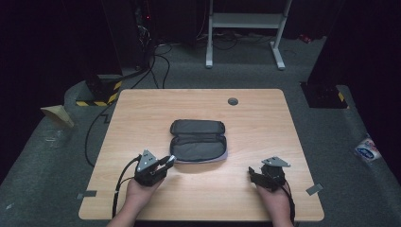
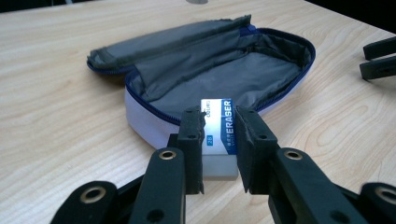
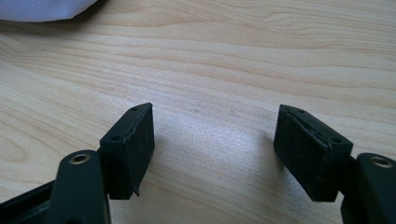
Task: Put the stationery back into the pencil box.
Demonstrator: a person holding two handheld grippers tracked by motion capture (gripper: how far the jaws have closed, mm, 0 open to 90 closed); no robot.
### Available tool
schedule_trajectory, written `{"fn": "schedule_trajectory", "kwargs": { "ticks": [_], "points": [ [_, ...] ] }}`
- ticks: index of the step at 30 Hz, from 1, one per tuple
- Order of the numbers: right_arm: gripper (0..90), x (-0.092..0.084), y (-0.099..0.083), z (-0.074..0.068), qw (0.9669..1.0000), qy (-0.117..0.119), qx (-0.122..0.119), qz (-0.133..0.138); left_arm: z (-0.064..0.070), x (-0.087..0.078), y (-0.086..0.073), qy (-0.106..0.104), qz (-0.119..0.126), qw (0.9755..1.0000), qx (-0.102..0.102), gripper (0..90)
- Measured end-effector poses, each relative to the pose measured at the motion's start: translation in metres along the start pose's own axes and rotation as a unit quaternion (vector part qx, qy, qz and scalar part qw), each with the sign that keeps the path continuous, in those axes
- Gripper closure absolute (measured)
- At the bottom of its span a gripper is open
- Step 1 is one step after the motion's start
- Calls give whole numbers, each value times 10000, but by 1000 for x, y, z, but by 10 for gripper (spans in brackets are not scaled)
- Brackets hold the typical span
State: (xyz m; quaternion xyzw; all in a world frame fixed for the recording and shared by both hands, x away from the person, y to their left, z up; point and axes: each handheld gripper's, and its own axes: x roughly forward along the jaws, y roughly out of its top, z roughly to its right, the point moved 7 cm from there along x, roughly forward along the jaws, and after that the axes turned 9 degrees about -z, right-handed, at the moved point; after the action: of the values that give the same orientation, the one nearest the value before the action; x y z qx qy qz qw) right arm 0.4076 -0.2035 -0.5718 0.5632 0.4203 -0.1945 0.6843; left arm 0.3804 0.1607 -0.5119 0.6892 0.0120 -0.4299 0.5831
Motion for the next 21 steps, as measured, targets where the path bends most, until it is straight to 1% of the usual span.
{"fn": "schedule_trajectory", "kwargs": {
  "ticks": [1,5,7,10,13,18,21],
  "points": [
    [287,0,0,0,10000,0,1,0,0,-1,2,17,25,10000,28,730],
    [287,0,-1,0,10000,-5,5,1,0,2,6,-42,44,9999,-89,729],
    [287,-1,-1,0,10000,-4,5,1,0,5,8,-43,23,10000,-75,730],
    [287,0,0,0,10000,5,-18,5,-2,7,16,-54,72,9999,-81,730],
    [287,0,0,0,10000,4,-22,5,-3,8,23,-119,98,9997,-185,730],
    [287,-1,-1,0,10000,8,-7,1,-4,10,33,-97,115,9998,-153,730],
    [287,-1,-1,0,10000,6,-8,1,-4,14,37,-103,109,9997,-210,731]
  ]
}}
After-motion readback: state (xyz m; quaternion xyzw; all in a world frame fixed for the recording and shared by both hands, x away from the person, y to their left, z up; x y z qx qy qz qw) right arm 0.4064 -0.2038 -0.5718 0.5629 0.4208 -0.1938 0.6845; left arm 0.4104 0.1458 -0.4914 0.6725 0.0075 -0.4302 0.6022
